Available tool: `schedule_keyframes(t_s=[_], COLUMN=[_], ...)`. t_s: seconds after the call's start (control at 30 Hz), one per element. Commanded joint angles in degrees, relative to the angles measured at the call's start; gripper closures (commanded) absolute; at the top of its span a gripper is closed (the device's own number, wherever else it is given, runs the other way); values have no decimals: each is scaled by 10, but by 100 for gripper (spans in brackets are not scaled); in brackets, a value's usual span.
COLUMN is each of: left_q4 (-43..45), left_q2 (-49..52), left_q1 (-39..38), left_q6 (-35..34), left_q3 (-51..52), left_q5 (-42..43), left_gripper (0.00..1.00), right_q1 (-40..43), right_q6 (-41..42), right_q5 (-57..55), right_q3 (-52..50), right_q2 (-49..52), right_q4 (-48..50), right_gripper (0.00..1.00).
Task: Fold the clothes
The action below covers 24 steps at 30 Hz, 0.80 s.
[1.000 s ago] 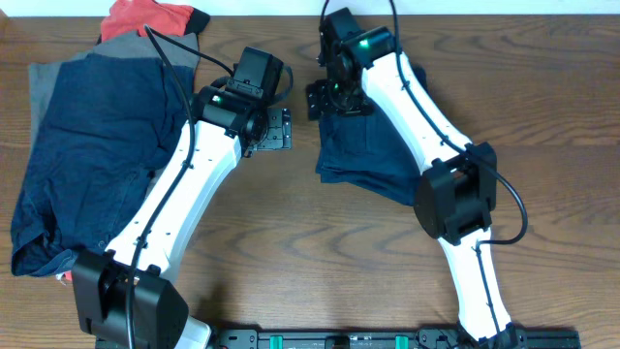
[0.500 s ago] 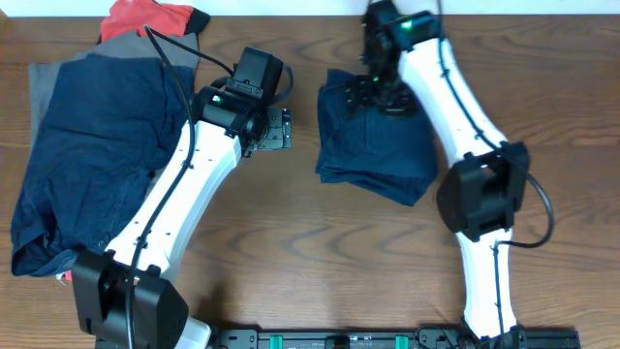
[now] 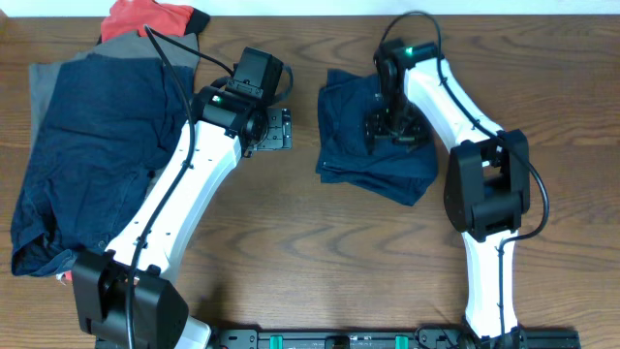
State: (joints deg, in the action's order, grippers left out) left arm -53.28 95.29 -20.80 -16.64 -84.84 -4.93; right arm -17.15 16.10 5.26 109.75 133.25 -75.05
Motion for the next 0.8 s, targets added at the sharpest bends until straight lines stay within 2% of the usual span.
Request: schedule_keyframes(t_s=[0.0,0.27,0.53,0.77], left_q4=[0,0,3,14], left_q2=[-5,-5,-5,-5], left_q1=[0,0,0,0], left_q6=[3,3,3,3], left_q3=[-1,0,0,0], left_q5=[-9,-9,-9,-9], left_gripper=[15,15,15,15], right_q1=[9,66,159,218], right_q6=[2,19,26,13], right_q5=[-14,-81,-82,-84], right_q3=[-37,-99,-114,-114], right_q2=[-7,-7,-7,-7], right_q4=[23,84,133,237], right_gripper=[19,17,18,19])
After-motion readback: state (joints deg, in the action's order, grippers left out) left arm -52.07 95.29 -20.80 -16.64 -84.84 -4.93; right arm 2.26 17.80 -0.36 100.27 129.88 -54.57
